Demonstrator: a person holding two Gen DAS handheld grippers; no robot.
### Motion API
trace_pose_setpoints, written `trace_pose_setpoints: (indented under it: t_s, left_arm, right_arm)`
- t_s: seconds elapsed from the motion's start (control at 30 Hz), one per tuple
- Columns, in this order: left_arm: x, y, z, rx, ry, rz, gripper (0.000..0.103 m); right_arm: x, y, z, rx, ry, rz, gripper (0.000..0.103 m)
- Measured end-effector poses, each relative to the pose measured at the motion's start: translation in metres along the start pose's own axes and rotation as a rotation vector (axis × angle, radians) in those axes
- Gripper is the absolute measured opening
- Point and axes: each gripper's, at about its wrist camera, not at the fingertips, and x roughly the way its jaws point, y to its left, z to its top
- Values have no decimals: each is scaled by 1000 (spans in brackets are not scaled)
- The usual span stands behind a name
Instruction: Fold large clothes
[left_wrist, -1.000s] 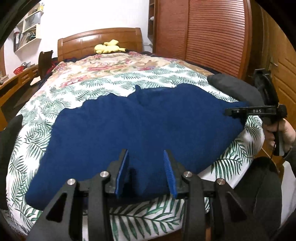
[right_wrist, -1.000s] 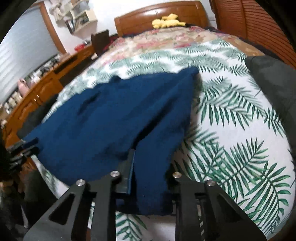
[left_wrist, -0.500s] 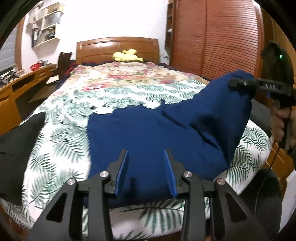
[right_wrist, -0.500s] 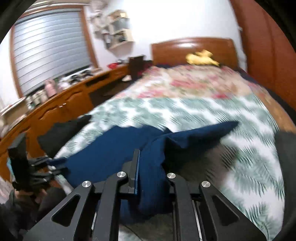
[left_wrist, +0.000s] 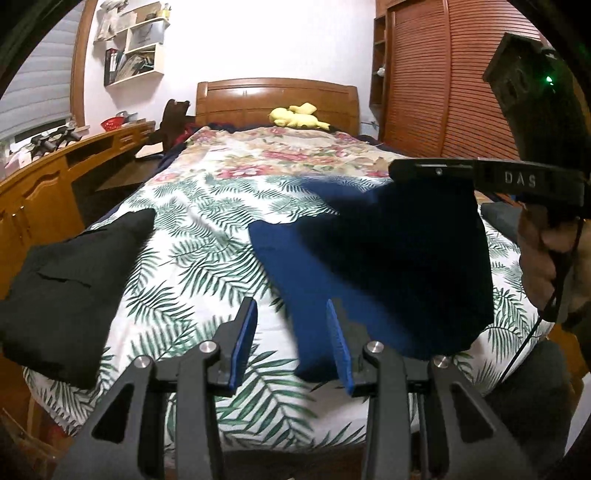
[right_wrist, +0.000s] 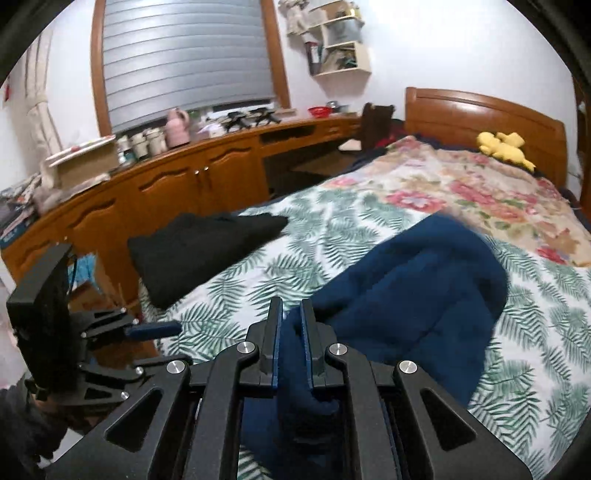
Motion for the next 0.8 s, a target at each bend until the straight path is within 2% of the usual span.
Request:
trace_pose_setpoints:
  t_s: [0.03, 0.07, 0.17, 0.4, 0.63, 0.8]
  left_arm:
    - [0, 2, -1, -3, 2, 4, 37]
    - [0, 3, -2, -5, 4, 6, 37]
    - [0, 4, -3, -11, 4, 6, 37]
    - [-2, -12, 6, -7, -19, -34, 37]
    - [7, -41, 14, 21, -8, -96, 37]
    - [22, -58, 14, 35, 27, -130, 38]
  right_arm:
    - [1, 2, -1, -5, -3, -12, 8]
    - [-1, 3, -1, -7, -4, -17, 14]
    - [-13, 3, -2, -29, -32, -34, 23]
    - [-42, -19, -13, -64, -27, -107, 25]
    - [-37, -63, -64, 11, 89, -180, 25]
    - [-37, -81, -91, 51, 124, -209, 25]
